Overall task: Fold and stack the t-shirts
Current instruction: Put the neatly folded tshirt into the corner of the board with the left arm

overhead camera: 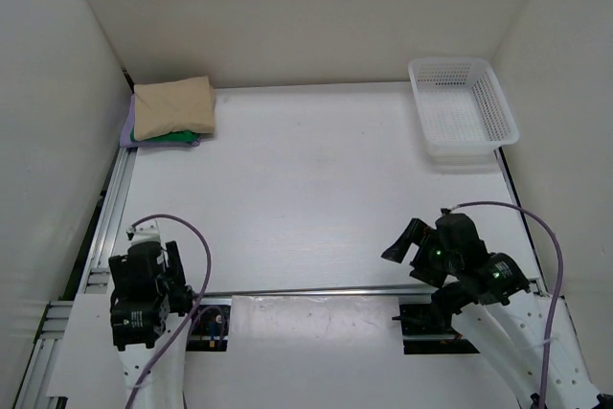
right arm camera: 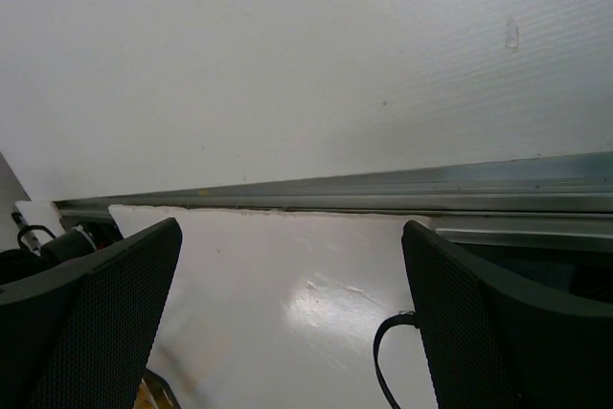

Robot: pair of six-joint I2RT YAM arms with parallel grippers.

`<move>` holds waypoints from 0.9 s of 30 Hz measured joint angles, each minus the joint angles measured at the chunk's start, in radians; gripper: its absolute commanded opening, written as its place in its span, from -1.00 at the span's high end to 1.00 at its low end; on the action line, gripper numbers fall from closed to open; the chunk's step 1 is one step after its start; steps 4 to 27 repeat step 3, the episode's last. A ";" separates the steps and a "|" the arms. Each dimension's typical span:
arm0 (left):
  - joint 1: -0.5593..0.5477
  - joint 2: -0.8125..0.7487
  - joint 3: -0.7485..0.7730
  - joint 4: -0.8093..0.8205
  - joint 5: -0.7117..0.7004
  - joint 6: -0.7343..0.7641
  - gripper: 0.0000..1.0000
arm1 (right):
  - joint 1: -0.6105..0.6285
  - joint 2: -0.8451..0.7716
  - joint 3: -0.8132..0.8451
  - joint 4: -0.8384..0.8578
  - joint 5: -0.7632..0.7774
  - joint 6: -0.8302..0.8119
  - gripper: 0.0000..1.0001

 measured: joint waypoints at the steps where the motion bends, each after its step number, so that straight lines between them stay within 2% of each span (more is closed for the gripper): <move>1: 0.000 -0.005 -0.004 0.004 -0.003 0.000 -1.00 | 0.000 -0.013 -0.002 0.002 -0.002 0.003 -1.00; 27: 0.000 -0.006 -0.014 0.017 -0.005 0.000 -1.00 | 0.000 -0.035 -0.006 0.005 -0.003 0.009 -1.00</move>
